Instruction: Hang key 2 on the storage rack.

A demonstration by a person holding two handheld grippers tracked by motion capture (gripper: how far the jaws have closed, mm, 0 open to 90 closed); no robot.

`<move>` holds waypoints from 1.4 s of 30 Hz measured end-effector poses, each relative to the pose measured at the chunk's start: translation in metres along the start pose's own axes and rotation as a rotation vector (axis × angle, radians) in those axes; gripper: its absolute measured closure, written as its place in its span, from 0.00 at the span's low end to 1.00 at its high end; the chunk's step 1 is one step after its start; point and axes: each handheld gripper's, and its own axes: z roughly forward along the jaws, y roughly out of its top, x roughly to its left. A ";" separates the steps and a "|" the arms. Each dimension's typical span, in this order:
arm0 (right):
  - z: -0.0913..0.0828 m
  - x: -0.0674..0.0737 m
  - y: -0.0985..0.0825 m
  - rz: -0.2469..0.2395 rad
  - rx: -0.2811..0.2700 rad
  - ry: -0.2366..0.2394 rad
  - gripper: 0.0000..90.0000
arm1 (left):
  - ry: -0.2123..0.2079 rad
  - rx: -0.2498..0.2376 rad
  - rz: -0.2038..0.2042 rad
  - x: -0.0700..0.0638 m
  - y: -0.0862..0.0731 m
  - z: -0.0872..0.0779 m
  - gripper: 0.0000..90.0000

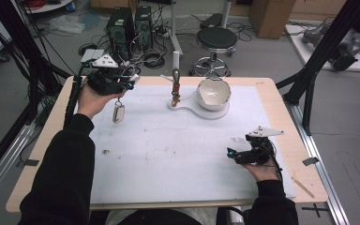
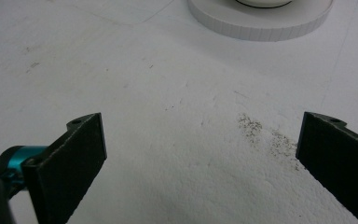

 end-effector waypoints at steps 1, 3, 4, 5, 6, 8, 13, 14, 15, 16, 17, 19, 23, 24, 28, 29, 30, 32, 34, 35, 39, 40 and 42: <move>0.000 0.000 0.000 -0.001 0.002 -0.002 0.01 | 0.003 -0.017 -0.008 0.002 0.002 -0.001 0.82; 0.001 0.000 0.000 -0.002 0.001 -0.002 0.01 | 0.017 -0.034 -0.012 0.006 0.006 -0.002 0.82; 0.001 -0.001 0.000 -0.002 0.002 -0.002 0.01 | 0.025 -0.048 -0.012 0.008 0.008 -0.003 0.82; 0.001 -0.001 0.000 -0.003 0.002 -0.002 0.01 | 0.033 -0.069 -0.014 0.010 0.011 -0.004 0.82; 0.001 -0.001 0.000 -0.002 0.002 -0.003 0.01 | 0.041 -0.081 -0.022 0.012 0.013 -0.004 0.82; 0.001 0.000 0.000 -0.001 0.001 -0.003 0.01 | 0.069 -0.098 -0.022 0.016 0.019 -0.004 0.82; 0.000 -0.001 0.000 0.001 -0.001 -0.003 0.01 | 0.116 -0.158 -0.070 0.024 0.029 -0.003 0.82; 0.000 -0.001 0.000 0.004 -0.001 -0.001 0.01 | 0.123 -0.171 -0.077 0.025 0.030 -0.003 0.82; 0.000 -0.001 0.000 0.005 -0.002 -0.002 0.01 | 0.132 -0.181 -0.077 0.026 0.031 -0.003 0.82; 0.000 -0.002 0.000 0.005 -0.004 -0.002 0.01 | 0.140 -0.191 -0.075 0.027 0.033 -0.002 0.82; 0.000 -0.002 0.000 0.004 -0.005 -0.002 0.01 | 0.141 -0.201 -0.074 0.027 0.034 -0.001 0.82; -0.001 -0.002 0.000 0.005 -0.006 -0.001 0.01 | 0.147 -0.222 -0.074 0.027 0.035 0.002 0.82; -0.001 -0.002 0.000 0.007 -0.010 0.000 0.01 | 0.147 -0.245 -0.096 0.027 0.039 0.009 0.82; -0.001 -0.002 0.000 0.008 -0.010 0.002 0.01 | 0.146 -0.253 -0.107 0.027 0.040 0.011 0.82; -0.001 -0.002 0.000 0.007 -0.010 0.001 0.01 | 0.160 -0.282 -0.135 0.028 0.042 0.019 0.82; -0.001 -0.003 0.000 0.007 -0.011 0.001 0.01 | 0.173 -0.270 -0.123 0.027 0.043 0.022 0.82; -0.001 -0.003 0.000 0.007 -0.010 0.001 0.01 | 0.178 -0.262 -0.113 0.026 0.044 0.025 0.82; -0.001 -0.003 0.000 0.007 -0.009 0.001 0.01 | 0.185 -0.259 -0.096 0.025 0.046 0.031 0.82; -0.001 -0.002 0.000 0.009 -0.009 0.000 0.01 | 0.192 -0.263 -0.089 0.023 0.048 0.036 0.82; -0.001 -0.002 0.000 0.006 -0.008 -0.001 0.01 | 0.194 -0.260 -0.088 0.022 0.049 0.040 0.82; -0.002 -0.001 -0.001 0.004 -0.005 -0.002 0.01 | 0.204 -0.269 -0.104 0.016 0.051 0.054 0.82; -0.002 -0.001 -0.001 0.006 -0.007 -0.002 0.01 | 0.208 -0.264 -0.095 0.015 0.052 0.057 0.82; -0.002 -0.002 -0.001 0.003 -0.012 -0.002 0.01 | 0.204 -0.267 -0.092 0.011 0.053 0.064 0.82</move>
